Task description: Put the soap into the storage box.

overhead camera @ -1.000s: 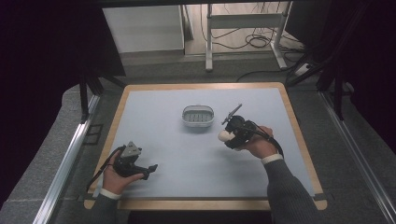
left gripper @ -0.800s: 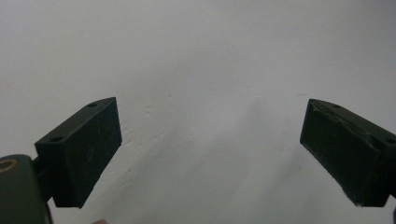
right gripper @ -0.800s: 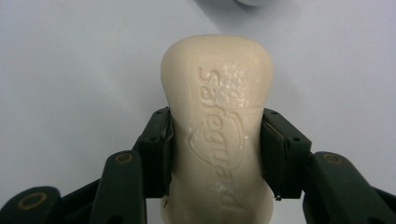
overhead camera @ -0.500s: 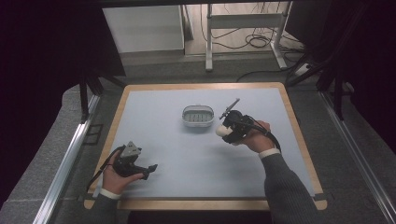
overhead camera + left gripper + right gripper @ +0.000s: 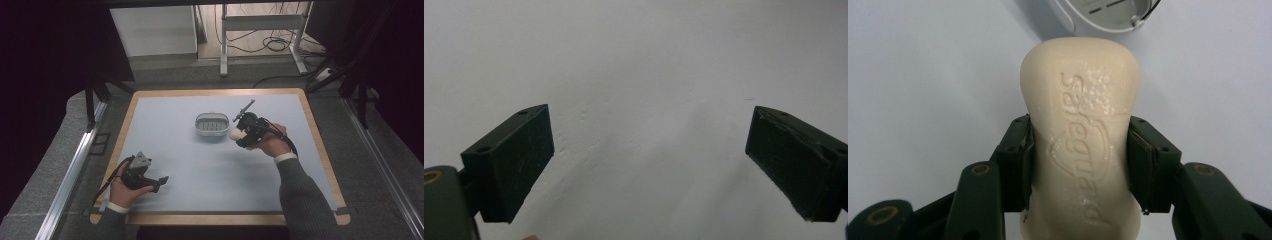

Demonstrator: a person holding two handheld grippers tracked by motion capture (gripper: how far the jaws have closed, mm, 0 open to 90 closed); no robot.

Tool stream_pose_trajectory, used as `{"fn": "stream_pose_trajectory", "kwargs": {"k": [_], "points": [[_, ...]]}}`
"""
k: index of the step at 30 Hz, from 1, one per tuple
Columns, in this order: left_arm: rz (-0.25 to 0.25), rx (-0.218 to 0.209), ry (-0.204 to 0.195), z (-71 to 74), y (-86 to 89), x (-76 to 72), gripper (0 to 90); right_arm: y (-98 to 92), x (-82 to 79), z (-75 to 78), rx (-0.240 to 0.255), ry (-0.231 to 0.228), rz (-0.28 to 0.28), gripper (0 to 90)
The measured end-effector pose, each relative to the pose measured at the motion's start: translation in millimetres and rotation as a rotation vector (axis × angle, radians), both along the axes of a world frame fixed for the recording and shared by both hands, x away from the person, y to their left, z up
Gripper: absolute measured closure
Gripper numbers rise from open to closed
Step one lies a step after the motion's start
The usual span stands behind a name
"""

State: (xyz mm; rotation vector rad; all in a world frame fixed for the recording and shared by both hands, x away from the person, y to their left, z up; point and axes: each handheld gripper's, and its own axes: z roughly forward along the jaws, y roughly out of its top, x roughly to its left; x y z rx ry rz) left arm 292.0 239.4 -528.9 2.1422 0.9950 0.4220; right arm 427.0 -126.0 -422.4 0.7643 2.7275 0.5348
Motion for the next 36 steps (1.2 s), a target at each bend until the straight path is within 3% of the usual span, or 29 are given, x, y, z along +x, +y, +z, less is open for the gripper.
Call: {"fn": "stream_pose_trajectory", "kwargs": {"k": [22, 36], "points": [[0.004, 0.0, -0.003, 1.1, 1.7, -0.4, 5.8, 14.6, 25.0, -3.5, -0.029, -0.006, 0.006, 49.3], [0.0, 0.005, 0.001, 0.4, 1.1, 0.0, 5.8, 23.9, 39.8, 4.4, -0.029, -0.008, 0.013, 49.4]]}}
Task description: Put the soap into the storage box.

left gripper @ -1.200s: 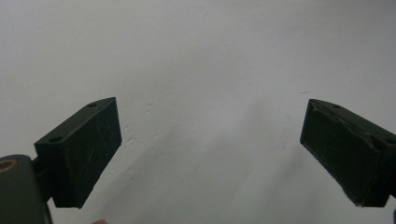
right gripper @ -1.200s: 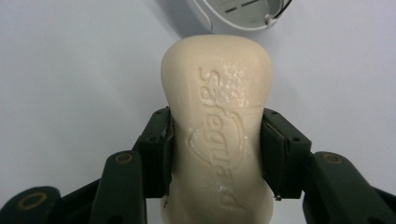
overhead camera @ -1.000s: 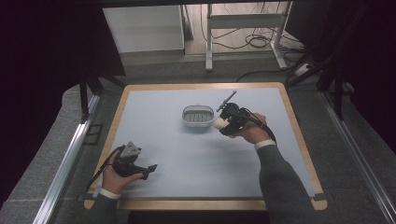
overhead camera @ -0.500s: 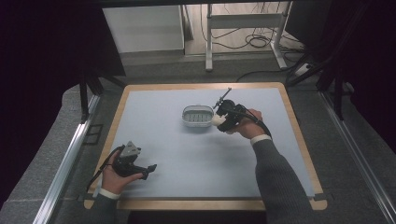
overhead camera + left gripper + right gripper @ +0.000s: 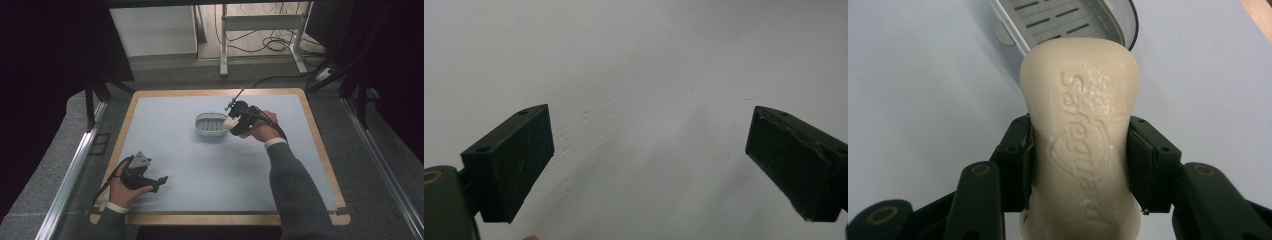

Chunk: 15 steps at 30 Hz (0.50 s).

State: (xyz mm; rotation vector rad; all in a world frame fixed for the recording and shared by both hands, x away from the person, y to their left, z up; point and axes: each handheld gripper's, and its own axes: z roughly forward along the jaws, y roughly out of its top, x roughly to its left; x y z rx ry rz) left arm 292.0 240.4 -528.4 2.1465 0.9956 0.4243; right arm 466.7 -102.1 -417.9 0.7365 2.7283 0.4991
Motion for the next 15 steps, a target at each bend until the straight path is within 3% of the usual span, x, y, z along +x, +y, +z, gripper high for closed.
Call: {"fn": "stream_pose_trajectory", "kwargs": {"k": [15], "points": [[0.0, -0.002, -0.001, 0.4, 0.7, -0.1, 5.6, 16.0, 12.3, 0.1, -0.002, -0.003, 0.043, 49.3]]}}
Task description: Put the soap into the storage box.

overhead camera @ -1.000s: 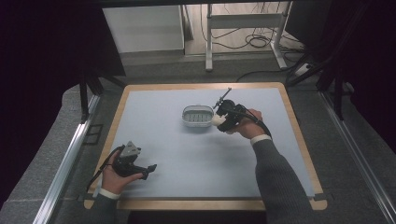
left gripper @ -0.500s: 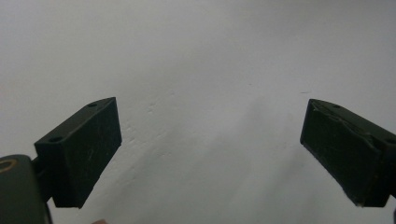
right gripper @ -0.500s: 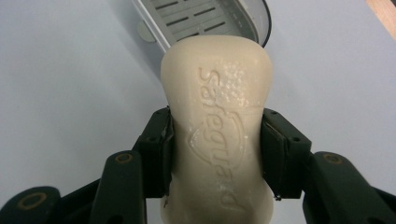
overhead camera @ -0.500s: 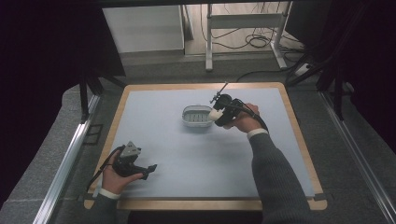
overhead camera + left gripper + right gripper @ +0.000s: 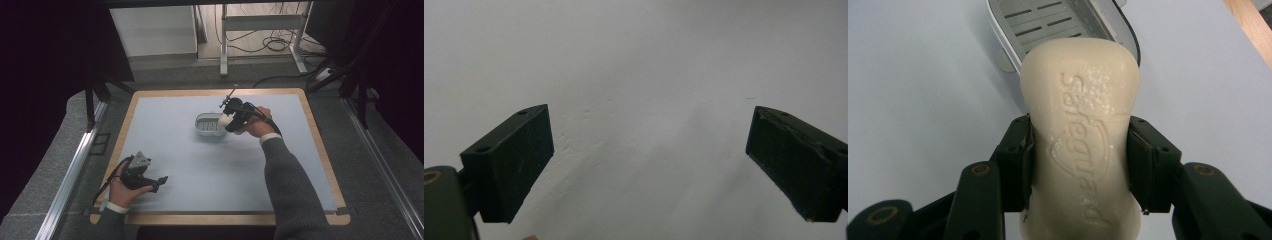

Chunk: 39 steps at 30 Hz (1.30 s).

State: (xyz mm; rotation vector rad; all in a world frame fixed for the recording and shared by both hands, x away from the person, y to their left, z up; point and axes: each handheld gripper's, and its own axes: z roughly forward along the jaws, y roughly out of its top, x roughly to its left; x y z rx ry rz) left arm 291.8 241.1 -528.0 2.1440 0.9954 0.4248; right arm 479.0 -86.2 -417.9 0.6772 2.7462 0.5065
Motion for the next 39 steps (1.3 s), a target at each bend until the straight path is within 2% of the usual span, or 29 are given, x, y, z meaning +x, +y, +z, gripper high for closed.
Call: {"fn": "stream_pose_trajectory", "kwargs": {"k": [5, 18, 24, 28, 39], "points": [[0.0, 0.0, 0.0, 0.0, 0.1, 0.0, 5.6, 5.0, 5.2, -2.4, 0.01, -0.009, 0.016, 49.3], [-0.003, 0.005, 0.002, -0.6, -0.6, 0.4, 5.5, 14.3, 17.0, -6.5, 0.008, -0.001, 0.049, 49.3], [0.0, 0.002, 0.004, -0.4, -0.6, 0.1, 5.6, 19.9, 18.7, -8.3, 0.014, 0.009, 0.072, 49.3], [0.0, 0.003, 0.002, 0.0, 0.1, 0.0, 5.6, 23.7, 19.2, -8.3, 0.03, -0.001, 0.092, 49.3], [-0.002, 0.004, -0.002, -0.3, -0.2, 0.3, 5.6, 35.4, 23.6, -11.8, 0.03, 0.002, 0.125, 49.3]]}}
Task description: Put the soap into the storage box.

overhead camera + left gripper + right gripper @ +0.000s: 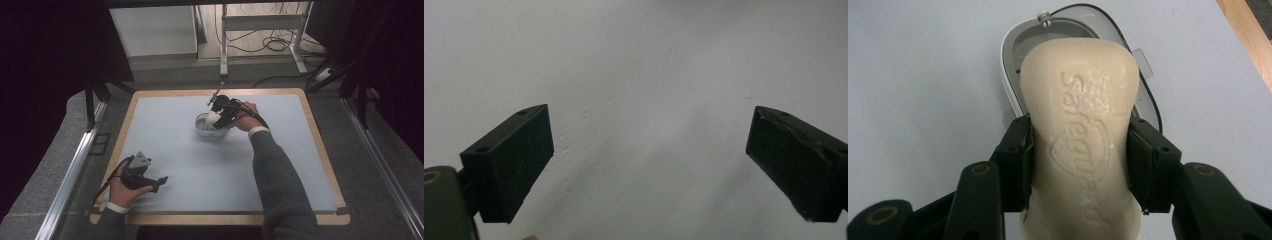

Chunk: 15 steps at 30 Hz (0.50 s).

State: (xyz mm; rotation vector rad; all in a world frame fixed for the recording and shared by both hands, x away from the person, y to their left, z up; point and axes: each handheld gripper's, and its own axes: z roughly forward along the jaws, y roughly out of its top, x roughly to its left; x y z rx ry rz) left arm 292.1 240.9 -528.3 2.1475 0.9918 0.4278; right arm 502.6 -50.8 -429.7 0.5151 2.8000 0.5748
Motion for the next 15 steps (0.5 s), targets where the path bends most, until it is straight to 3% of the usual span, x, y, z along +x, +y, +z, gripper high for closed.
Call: {"fn": "stream_pose_trajectory", "kwargs": {"k": [15], "points": [[0.001, -0.003, 0.003, -0.1, -0.3, -0.2, 5.6, 12.5, 10.6, -10.8, -0.016, 0.007, 0.063, 49.3]]}}
